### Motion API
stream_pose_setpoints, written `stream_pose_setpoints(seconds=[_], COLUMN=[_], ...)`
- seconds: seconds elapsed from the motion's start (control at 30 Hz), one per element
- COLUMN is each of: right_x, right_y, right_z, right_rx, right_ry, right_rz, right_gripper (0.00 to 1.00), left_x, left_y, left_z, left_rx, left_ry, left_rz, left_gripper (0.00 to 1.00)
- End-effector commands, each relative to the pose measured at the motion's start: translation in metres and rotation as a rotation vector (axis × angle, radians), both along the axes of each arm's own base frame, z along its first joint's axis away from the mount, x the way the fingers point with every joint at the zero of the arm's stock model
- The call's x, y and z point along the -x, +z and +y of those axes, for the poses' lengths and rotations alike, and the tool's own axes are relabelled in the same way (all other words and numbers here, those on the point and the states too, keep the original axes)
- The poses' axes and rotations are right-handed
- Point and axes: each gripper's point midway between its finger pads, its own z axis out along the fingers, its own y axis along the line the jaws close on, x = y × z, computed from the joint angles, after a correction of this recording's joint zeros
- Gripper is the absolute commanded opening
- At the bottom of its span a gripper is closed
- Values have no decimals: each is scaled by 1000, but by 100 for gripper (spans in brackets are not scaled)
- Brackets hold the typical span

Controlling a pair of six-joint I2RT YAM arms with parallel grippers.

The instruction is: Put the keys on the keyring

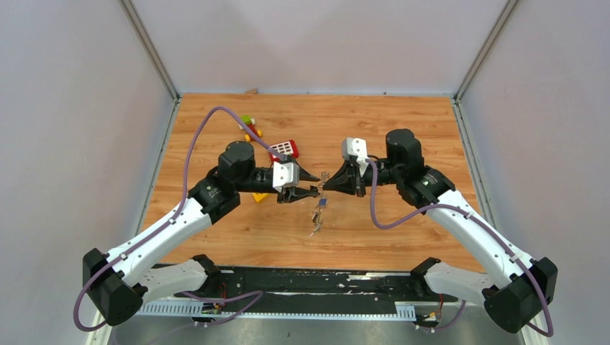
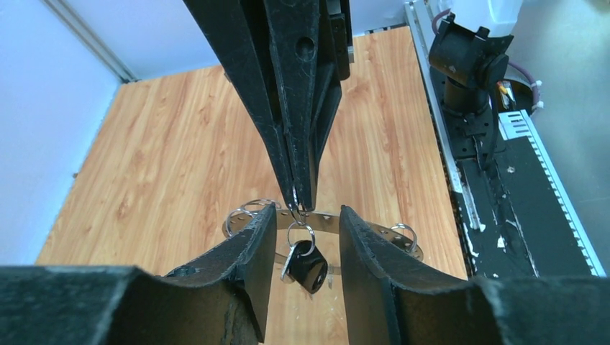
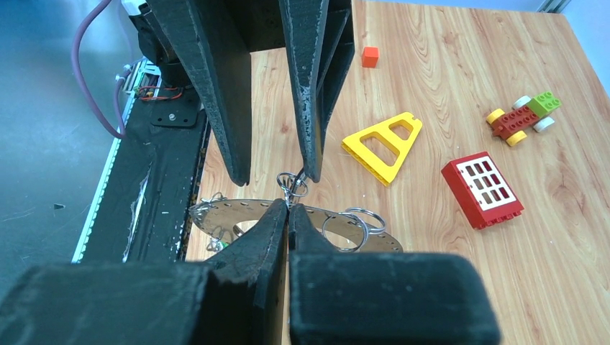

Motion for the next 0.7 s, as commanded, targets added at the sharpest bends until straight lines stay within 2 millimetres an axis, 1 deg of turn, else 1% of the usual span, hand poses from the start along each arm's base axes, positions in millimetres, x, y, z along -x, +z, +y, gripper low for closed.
stream_pose_setpoints(seconds=[0.0, 0.53, 0.67], right_x=[0, 0, 0], right_y=[13, 14, 14], right_z=[2, 0, 0], right_rx=[-42, -46, -46], right_ry=[33, 26, 26], right_rz=[-55, -60, -60], right_gripper=[0, 0, 0], left_x=[-4, -8, -8], left_y=[26, 16, 16], left_z=[-4, -10, -11], left_rx=[69, 63, 62], left_ry=[10, 7, 6], left_rz=[-11, 39, 42], left_gripper=[43, 32, 26])
